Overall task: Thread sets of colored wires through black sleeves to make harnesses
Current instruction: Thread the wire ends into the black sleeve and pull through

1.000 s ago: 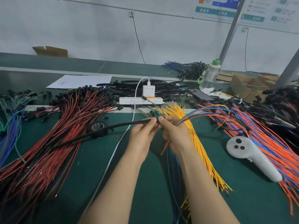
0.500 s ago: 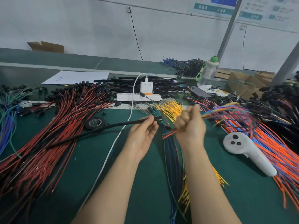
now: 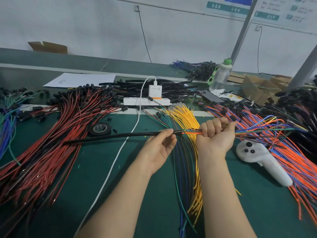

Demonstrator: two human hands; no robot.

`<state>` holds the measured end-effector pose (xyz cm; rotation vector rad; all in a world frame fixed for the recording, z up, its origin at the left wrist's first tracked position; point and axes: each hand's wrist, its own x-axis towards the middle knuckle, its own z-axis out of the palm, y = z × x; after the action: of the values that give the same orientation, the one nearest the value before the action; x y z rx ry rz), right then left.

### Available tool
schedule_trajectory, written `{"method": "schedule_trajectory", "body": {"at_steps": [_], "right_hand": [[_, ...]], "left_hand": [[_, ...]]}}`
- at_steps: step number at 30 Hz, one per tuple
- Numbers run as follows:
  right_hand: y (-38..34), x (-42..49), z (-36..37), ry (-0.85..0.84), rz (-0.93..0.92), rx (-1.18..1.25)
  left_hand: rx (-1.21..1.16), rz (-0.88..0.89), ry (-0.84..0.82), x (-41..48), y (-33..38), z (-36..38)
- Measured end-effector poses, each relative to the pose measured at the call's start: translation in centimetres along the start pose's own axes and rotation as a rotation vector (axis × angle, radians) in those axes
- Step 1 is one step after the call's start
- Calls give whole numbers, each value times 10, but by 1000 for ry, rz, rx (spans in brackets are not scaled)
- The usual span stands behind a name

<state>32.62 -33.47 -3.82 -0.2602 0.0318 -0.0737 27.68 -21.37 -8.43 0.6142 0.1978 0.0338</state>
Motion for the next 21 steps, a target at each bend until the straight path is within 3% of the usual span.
{"method": "schedule_trajectory", "body": {"at_steps": [21], "right_hand": [[-1, -5, 7, -75, -6, -141]], "left_hand": [[-60, 41, -25, 0, -3, 3]]}}
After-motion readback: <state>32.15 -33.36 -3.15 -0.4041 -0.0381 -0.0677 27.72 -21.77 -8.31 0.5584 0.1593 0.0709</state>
